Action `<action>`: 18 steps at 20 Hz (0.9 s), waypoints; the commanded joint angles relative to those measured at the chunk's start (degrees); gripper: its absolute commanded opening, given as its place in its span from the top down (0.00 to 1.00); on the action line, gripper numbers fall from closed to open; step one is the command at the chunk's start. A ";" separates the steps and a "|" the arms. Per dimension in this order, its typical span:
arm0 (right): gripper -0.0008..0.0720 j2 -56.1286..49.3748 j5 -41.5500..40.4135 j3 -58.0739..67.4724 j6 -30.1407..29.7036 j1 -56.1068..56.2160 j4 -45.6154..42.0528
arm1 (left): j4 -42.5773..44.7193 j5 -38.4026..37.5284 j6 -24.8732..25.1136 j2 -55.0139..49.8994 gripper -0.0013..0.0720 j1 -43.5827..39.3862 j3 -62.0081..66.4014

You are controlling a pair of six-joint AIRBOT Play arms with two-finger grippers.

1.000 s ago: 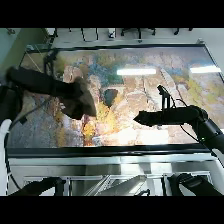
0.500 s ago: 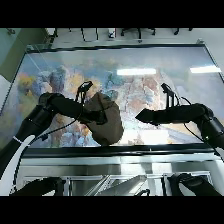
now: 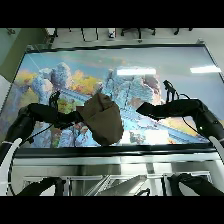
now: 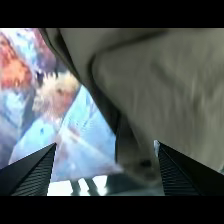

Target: Fold the shirts.

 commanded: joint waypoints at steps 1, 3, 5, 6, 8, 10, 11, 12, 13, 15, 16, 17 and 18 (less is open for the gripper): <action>0.10 -10.25 7.91 5.42 -2.91 3.43 2.75 | -6.23 -11.69 3.82 -7.37 0.02 3.17 -0.48; 0.10 -17.68 8.04 12.46 -4.11 5.79 2.73 | -6.38 -11.58 5.18 -13.46 0.03 3.15 4.04; 0.10 -25.09 6.80 20.24 -4.20 7.91 2.71 | -6.60 -11.67 5.25 -18.40 0.03 1.92 9.11; 0.10 -28.46 5.46 23.96 -4.17 8.76 2.73 | -6.60 -11.52 5.31 -20.41 0.03 1.09 11.67; 0.10 -34.53 2.14 30.53 -4.17 10.14 2.73 | -6.25 -10.14 6.16 -23.39 0.03 -0.35 16.28; 0.10 -38.84 -1.14 35.08 -4.17 10.95 2.75 | -6.03 -7.61 7.04 -26.03 0.03 -0.72 20.24; 0.10 -40.28 -2.71 36.48 -4.26 11.19 2.75 | -5.90 -5.99 7.04 -27.50 0.03 -0.72 21.75; 0.10 -41.09 -3.93 37.03 -4.61 11.39 2.75 | -5.88 -3.96 7.04 -29.00 0.03 -0.72 22.80; 0.10 -41.48 -4.59 37.03 -4.76 11.54 2.73 | -5.97 -2.25 7.04 -30.16 0.03 -0.72 23.28; 0.10 -41.88 -6.16 37.03 -5.88 11.67 2.82 | -6.21 -1.29 7.04 -32.17 0.03 -0.96 23.12; 0.11 -41.92 -6.67 37.03 -6.16 11.67 3.02 | -6.16 -1.42 7.06 -32.83 0.22 -1.55 23.10; 0.30 -41.92 -7.08 37.03 -6.73 11.69 3.17 | -6.25 -1.86 7.06 -33.24 0.46 -1.99 23.12; 0.63 -41.92 -7.32 37.03 -7.34 11.72 3.21 | -6.27 -2.73 7.06 -33.27 0.75 -2.49 23.12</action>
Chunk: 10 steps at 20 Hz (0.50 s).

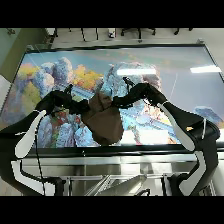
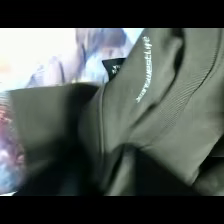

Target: Fold the shirts.

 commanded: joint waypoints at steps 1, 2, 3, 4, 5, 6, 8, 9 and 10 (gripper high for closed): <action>0.91 -0.85 -2.45 0.70 -2.45 0.24 0.37 | 0.11 -0.74 0.15 -1.46 0.93 -1.73 0.63; 0.96 -0.85 -2.29 0.70 -2.95 0.24 0.42 | 0.13 -2.03 0.17 -0.72 0.96 -2.12 0.63; 0.96 -0.85 -2.19 0.76 -3.56 0.24 0.59 | 0.13 -2.95 0.17 0.26 0.96 -2.56 0.66; 0.96 -0.83 -1.88 1.01 -3.87 0.24 0.61 | 0.11 -3.67 0.17 1.73 0.96 -2.58 0.68; 0.97 -0.83 -1.84 1.44 -3.87 0.22 0.76 | 0.13 -4.39 0.17 3.32 0.96 -2.56 0.68; 0.96 -0.74 -1.97 2.29 -3.87 0.22 0.79 | 0.17 -4.90 0.17 5.29 0.96 -2.32 0.68; 0.97 0.59 -3.50 4.66 -4.74 0.20 0.96 | 0.11 -4.96 0.15 10.03 0.96 -1.40 0.68; 0.97 2.08 -4.57 6.25 -4.74 0.04 0.94 | 0.11 -4.98 0.15 13.09 0.96 -0.83 0.68; 0.97 4.24 -5.99 8.50 -4.74 -0.28 0.94 | 0.09 -5.09 0.15 16.31 0.96 -0.24 0.74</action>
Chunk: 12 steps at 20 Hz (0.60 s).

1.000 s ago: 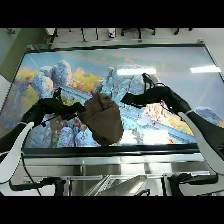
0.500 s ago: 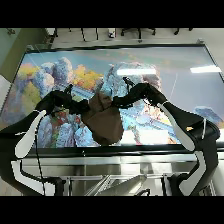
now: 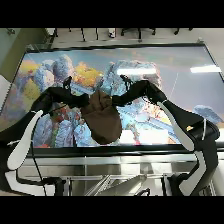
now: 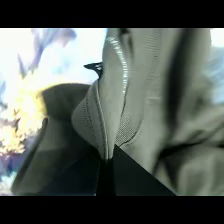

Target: Fold the shirts.

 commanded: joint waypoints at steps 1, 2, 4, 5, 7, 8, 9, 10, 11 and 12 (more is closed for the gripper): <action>0.97 5.88 -3.72 6.27 -0.72 -0.83 0.17 | -0.13 -0.85 -0.04 9.97 0.96 1.62 0.50; 0.97 9.07 -4.35 8.68 -0.81 -1.44 0.13 | -0.20 -0.02 -0.04 13.62 0.96 2.16 1.68; 0.96 17.25 -5.01 13.16 -2.08 -2.34 0.17 | -0.20 3.26 -0.07 20.55 0.96 2.71 5.79; 0.96 21.68 -4.96 14.69 -2.82 -2.40 0.11 | -0.24 4.79 -0.09 24.06 0.96 2.71 8.35; 0.96 31.78 -4.92 16.28 -4.76 -2.19 0.04 | -0.39 6.32 -0.11 30.73 0.96 1.29 13.05; 0.97 36.57 -4.96 16.28 -5.88 -2.19 -0.07 | -0.42 6.58 -0.13 33.86 0.96 0.31 15.10; 0.96 41.07 -4.98 16.26 -6.05 -2.19 -0.96 | -0.39 6.84 -0.17 36.98 0.96 -0.90 17.03; 0.96 44.98 -4.96 16.26 -6.05 -2.21 -2.47 | -0.35 6.91 -0.81 39.80 0.96 -2.25 18.47; 0.96 48.26 -4.98 16.26 -6.01 -2.21 -3.87 | -0.11 6.91 -1.86 42.18 0.96 -3.58 19.23; 0.96 50.75 -5.01 16.26 -5.66 -2.21 -4.98 | 0.04 6.91 -2.29 44.41 0.96 -4.87 19.21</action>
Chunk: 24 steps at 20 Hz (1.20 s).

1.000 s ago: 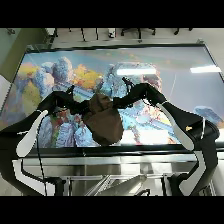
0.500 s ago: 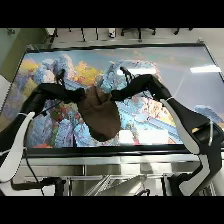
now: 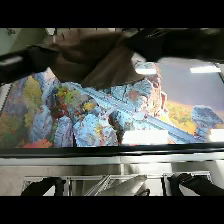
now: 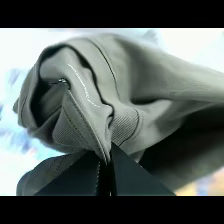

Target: Fold the shirts.

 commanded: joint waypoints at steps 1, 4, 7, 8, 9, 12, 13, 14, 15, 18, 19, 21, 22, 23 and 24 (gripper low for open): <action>0.96 11.65 -0.39 0.61 0.07 -0.07 -4.81 | 0.52 0.90 -1.42 9.31 0.96 -3.96 2.16; 0.96 11.43 -5.42 0.31 3.32 -0.07 -8.02 | 0.55 1.16 -1.57 13.44 0.96 -5.14 -4.92; 0.96 6.47 -9.64 -4.81 5.31 -0.07 -10.40 | 0.52 1.03 -2.45 14.16 0.96 -3.39 -17.03; 0.96 4.35 -9.20 -8.59 5.31 -0.07 -10.67 | 0.50 1.05 -2.51 13.27 0.96 -2.29 -20.98; 0.96 1.95 -7.54 -13.03 5.29 -0.07 -10.69 | 0.52 0.85 -2.51 11.67 0.96 -0.87 -24.87; 0.96 -6.88 1.75 -24.46 5.53 -0.09 -10.62 | 0.46 -2.32 -1.86 3.26 0.96 3.87 -32.33; 0.96 -10.80 4.17 -26.34 6.03 -0.07 -10.25 | 0.44 -4.00 -1.07 0.02 0.96 4.83 -33.57; 0.96 -15.30 4.96 -26.80 6.10 -0.07 -9.03 | 0.46 -5.31 -0.50 -3.91 0.96 5.79 -34.27; 0.96 -18.80 4.98 -26.80 6.03 -0.07 -6.97 | 0.46 -5.51 -0.33 -7.28 0.96 6.34 -34.27; 0.96 -26.67 6.38 -26.77 5.90 -0.09 -2.99 | 0.46 -5.79 0.59 -18.03 0.96 6.73 -31.61; 0.94 -27.91 6.97 -26.75 5.90 -0.26 -3.04 | 0.48 -6.01 0.59 -21.03 0.74 6.51 -30.21; 0.44 -27.82 5.60 -26.12 6.27 -2.27 -3.06 | 0.39 -3.48 0.35 -25.99 0.03 6.88 -25.79; 0.22 -26.95 3.15 -25.22 7.04 -4.24 -3.13 | 0.46 -0.48 0.35 -27.71 0.03 7.87 -22.51; 0.18 -25.38 -0.85 -24.39 7.54 -7.06 -3.19 | 0.44 2.99 0.35 -28.92 0.03 9.11 -19.28; 0.18 -23.10 -4.94 -24.06 7.87 -10.38 -3.56 | 0.50 7.32 0.35 -29.44 0.03 10.71 -16.06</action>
